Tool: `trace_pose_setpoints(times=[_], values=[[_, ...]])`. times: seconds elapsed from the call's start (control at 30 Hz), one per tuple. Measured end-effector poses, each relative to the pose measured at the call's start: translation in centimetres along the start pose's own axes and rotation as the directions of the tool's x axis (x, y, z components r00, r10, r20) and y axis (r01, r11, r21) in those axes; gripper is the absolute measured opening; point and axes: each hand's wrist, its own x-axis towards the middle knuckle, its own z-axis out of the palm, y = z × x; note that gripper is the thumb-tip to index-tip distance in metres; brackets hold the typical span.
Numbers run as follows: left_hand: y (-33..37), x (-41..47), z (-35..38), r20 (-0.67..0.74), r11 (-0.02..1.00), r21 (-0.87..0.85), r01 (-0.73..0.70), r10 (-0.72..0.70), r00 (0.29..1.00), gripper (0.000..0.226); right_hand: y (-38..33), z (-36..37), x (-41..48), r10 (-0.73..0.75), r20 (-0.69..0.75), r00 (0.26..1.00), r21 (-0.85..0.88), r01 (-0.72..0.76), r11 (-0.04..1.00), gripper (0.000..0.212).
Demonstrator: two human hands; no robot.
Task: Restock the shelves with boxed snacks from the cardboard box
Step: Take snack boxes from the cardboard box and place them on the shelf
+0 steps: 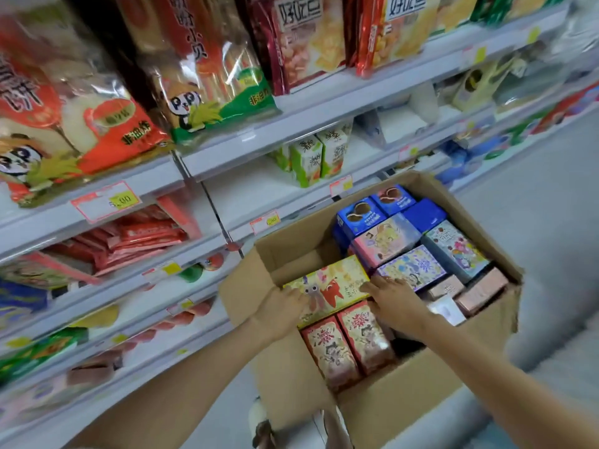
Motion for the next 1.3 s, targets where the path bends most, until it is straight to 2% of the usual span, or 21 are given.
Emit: trace_pose_setpoints(times=[0.1, 0.17, 0.2, 0.27, 0.3, 0.37, 0.43, 0.6, 0.73, 0.8, 0.87, 0.93, 0.97, 1.0, 1.03, 1.07, 1.1, 1.17, 1.23, 1.27, 1.3], values=[[1.6, 1.8, 0.6, 0.031, 0.999, 0.017, -0.046, 0.046, 0.998, 0.04, 2.5, 2.3, -0.6, 0.015, 0.061, 0.998, 0.0, -0.015, 1.0, 0.034], [2.3, 3.7, 2.0, 0.116, 1.0, -0.017, -0.003, 0.005, 0.993, 0.041, 4.0, 3.3, -0.7, 0.034, 0.066, 0.997, 0.008, -0.035, 0.999, 0.034], [2.6, 4.6, 2.3, 0.171, 0.999, -0.034, 0.018, -0.012, 0.985, 0.044, 4.7, 3.7, -0.8, 0.05, 0.07, 0.996, 0.007, -0.05, 0.999, 0.038], [3.2, 6.4, 3.1, 0.219, 0.996, -0.052, 0.069, -0.056, 0.974, 0.049, 6.0, 4.4, -0.9, 0.046, 0.082, 0.996, 0.006, -0.047, 0.999, 0.061], [3.4, 7.2, 3.7, 0.24, 0.992, -0.069, 0.106, -0.087, 0.967, 0.053, 6.6, 4.9, -1.0, 0.041, 0.067, 0.997, 0.008, -0.041, 0.999, 0.061], [3.8, 8.6, 4.6, 0.27, 0.982, -0.083, 0.169, -0.141, 0.952, 0.064, 7.3, 5.6, -1.0, 0.062, 0.069, 0.996, 0.054, -0.065, 0.996, 0.036], [4.0, 9.9, 5.8, 0.307, 0.97, -0.078, 0.232, -0.198, 0.931, 0.078, 8.1, 6.5, -0.9, 0.076, 0.063, 0.995, 0.12, -0.083, 0.989, 0.025], [4.6, 11.7, 8.0, 0.374, 0.922, -0.102, 0.374, -0.313, 0.873, 0.109, 8.9, 8.4, -0.6, 0.064, 0.065, 0.996, 0.16, -0.074, 0.984, 0.026], [4.4, 12.9, 8.8, 0.433, 0.909, -0.088, 0.408, -0.334, 0.837, 0.126, 8.9, 9.4, 0.1, 0.007, -0.001, 1.0, 0.198, -0.007, 0.98, 0.023], [4.3, 13.2, 9.1, 0.422, 0.902, -0.114, 0.417, -0.336, 0.842, 0.129, 8.7, 9.4, 0.7, 0.0, -0.024, 1.0, 0.235, 0.005, 0.972, 0.026], [4.3, 13.1, 9.0, 0.375, 0.879, -0.177, 0.443, -0.356, 0.856, 0.127, 8.1, 9.3, 1.3, 0.067, 0.077, 0.995, 0.339, -0.089, 0.937, 0.03], [4.3, 12.9, 8.4, 0.317, 0.83, -0.254, 0.496, -0.413, 0.854, 0.124, 7.3, 9.6, 2.3, 0.2, 0.157, 0.967, 0.512, -0.253, 0.821, 0.035], [4.2, 12.8, 7.8, 0.291, 0.802, -0.289, 0.523, -0.447, 0.846, 0.124, 6.8, 9.5, 2.9, 0.272, 0.225, 0.936, 0.617, -0.352, 0.703, 0.041], [4.1, 12.6, 7.2, 0.27, 0.773, -0.328, 0.543, -0.474, 0.838, 0.125, 6.4, 9.3, 3.4, 0.313, 0.302, 0.9, 0.722, -0.431, 0.541, 0.047], [3.9, 12.4, 6.6, 0.262, 0.745, -0.368, 0.557, -0.492, 0.831, 0.127, 5.9, 9.1, 4.1, 0.316, 0.388, 0.866, 0.808, -0.484, 0.336, 0.052], [3.9, 12.2, 5.9, 0.26, 0.718, -0.401, 0.568, -0.506, 0.823, 0.129, 5.3, 8.8, 4.7, 0.285, 0.453, 0.845, 0.858, -0.5, 0.119, 0.056], [4.0, 12.0, 5.2, 0.261, 0.693, -0.424, 0.583, -0.523, 0.811, 0.131, 4.6, 8.4, 5.3, 0.245, 0.478, 0.843, 0.874, -0.485, -0.034, 0.058], [4.8, 11.5, 3.9, 0.263, 0.64, -0.459, 0.616, -0.565, 0.782, 0.134, 3.2, 7.5, 6.4, 0.195, 0.421, 0.886, 0.904, -0.394, -0.163, 0.047], [5.6, 10.9, 2.8, 0.259, 0.576, -0.546, 0.608, -0.575, 0.776, 0.133, 1.9, 6.8, 7.6, 0.248, 0.333, 0.91, 0.934, -0.282, -0.218, 0.036], [5.6, 10.4, 2.7, 0.248, 0.514, -0.636, 0.576, -0.571, 0.783, 0.13, 1.6, 6.5, 8.2, 0.302, 0.302, 0.904, 0.944, -0.239, -0.229, 0.036], [5.1, 9.9, 2.9, 0.255, 0.408, -0.74, 0.535, -0.566, 0.784, 0.128, 1.6, 6.1, 8.6, 0.331, 0.287, 0.899, 0.948, -0.218, -0.231, 0.039]])
